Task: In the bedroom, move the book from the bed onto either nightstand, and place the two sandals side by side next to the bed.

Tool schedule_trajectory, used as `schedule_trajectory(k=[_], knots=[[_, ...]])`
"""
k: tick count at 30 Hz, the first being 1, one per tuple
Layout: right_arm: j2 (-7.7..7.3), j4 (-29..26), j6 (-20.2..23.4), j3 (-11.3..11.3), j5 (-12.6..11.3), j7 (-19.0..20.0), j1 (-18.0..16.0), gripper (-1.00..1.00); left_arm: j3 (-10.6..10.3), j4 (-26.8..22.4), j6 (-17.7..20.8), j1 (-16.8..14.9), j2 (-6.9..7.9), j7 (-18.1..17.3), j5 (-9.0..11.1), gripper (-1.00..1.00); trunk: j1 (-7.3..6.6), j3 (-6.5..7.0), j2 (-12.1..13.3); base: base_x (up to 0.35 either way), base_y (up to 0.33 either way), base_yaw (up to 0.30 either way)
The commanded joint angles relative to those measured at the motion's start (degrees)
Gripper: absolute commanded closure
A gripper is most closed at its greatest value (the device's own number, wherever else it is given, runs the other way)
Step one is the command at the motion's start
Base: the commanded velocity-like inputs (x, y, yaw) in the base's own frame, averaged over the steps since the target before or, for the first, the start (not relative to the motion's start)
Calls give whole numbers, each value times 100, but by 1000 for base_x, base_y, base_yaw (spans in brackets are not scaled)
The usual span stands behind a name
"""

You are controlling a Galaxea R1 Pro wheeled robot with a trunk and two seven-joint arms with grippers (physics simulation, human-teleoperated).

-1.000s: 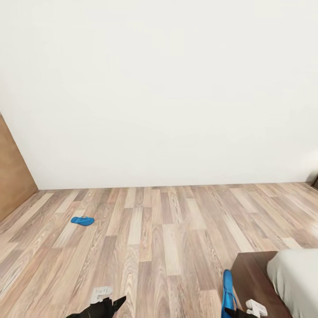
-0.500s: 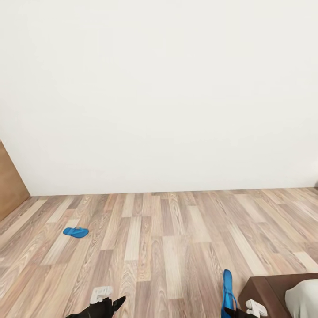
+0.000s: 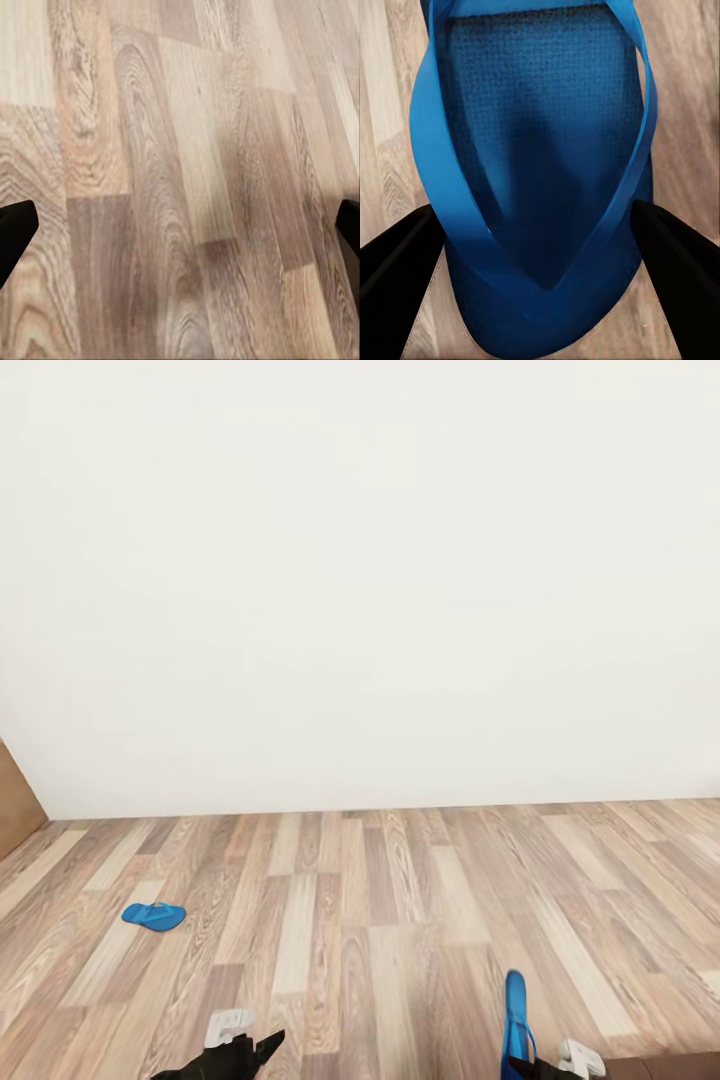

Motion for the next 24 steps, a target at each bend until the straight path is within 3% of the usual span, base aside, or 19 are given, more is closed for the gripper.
schedule_trajectory(k=[1, 24], knots=[[1, -3, 48, -52, -13, 23, -2, 100, 0, -3, 57, -2, 1, -17, 59, -100, 2, -6, -2, 333, 0, 0], [-5, -3, 48, -52, -13, 32, -2, 100, -3, -3, 50, -2, -5, 60, 58, -100, 2, -6, -2, 333, 0, 0]])
